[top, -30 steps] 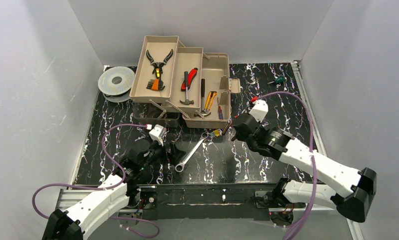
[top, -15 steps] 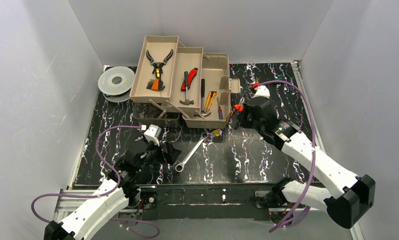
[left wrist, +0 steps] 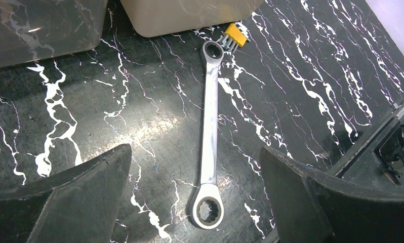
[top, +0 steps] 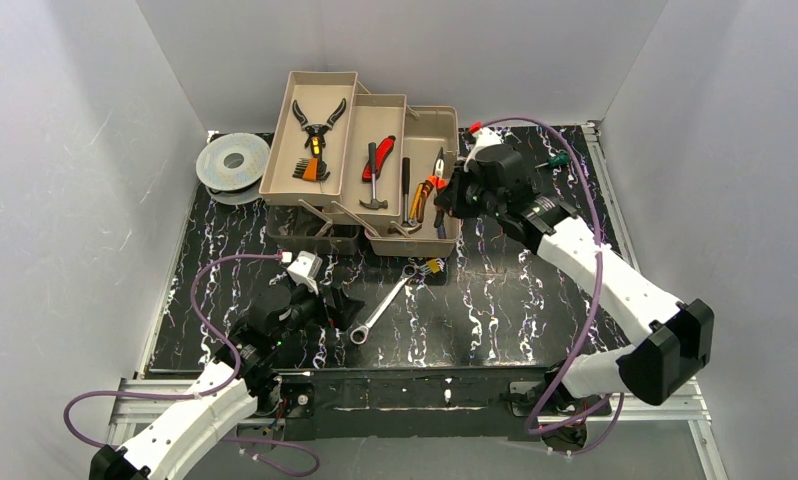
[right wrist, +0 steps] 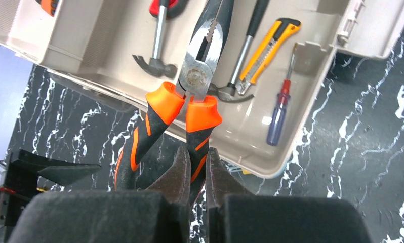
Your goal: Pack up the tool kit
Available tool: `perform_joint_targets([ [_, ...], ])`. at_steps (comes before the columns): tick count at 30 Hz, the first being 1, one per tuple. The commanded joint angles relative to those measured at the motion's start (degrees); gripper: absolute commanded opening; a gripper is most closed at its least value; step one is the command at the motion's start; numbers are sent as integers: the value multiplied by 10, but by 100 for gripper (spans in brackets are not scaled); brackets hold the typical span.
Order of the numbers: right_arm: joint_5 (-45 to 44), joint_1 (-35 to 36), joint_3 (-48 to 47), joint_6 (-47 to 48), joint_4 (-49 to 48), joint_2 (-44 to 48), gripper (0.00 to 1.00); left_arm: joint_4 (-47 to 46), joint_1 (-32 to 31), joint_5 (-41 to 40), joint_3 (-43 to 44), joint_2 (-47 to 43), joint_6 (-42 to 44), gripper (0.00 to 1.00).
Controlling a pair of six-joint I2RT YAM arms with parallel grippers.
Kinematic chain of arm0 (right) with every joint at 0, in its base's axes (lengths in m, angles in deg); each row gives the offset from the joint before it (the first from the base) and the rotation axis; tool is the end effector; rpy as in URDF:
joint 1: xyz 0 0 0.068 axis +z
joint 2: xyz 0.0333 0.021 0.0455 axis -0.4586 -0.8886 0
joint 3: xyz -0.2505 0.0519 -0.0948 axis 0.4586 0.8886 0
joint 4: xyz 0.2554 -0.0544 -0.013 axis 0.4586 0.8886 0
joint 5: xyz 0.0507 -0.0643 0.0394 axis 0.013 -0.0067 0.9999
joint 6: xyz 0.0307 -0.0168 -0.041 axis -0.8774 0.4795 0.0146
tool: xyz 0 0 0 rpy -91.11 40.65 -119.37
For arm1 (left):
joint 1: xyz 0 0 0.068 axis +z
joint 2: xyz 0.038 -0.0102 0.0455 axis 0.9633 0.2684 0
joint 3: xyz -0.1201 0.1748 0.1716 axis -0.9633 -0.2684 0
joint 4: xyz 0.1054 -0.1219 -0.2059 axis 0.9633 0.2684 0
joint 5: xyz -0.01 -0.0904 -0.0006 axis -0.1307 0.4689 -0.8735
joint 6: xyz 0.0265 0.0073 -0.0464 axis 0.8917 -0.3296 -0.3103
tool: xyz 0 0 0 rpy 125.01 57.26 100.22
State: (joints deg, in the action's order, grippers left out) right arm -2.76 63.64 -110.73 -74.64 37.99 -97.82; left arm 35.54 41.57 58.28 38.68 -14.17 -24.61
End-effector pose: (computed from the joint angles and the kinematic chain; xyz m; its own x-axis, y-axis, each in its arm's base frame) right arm 0.2483 0.1796 0.3663 -0.5487 0.1258 -0.8265 -0.3369 0.8715 0.3563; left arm 0.1172 -0.0814 0.2002 -0.3848 -0.1563 -0.9097 0.5517 0.7512 -0.3624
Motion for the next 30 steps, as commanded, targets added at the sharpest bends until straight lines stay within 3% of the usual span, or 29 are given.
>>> perform_joint_targets([
  [1,18,-3,-73,-4,-17,-29,1,-6,-4,7,-5,-12,9,98],
  [11,49,-3,-127,-12,-4,-66,1,0,-4,6,-9,-29,7,98],
  [18,153,8,-252,-40,31,-189,1,4,-4,-1,-9,-34,6,98],
  [30,64,31,-463,-28,129,-362,1,15,-4,-9,-12,-52,3,98],
])
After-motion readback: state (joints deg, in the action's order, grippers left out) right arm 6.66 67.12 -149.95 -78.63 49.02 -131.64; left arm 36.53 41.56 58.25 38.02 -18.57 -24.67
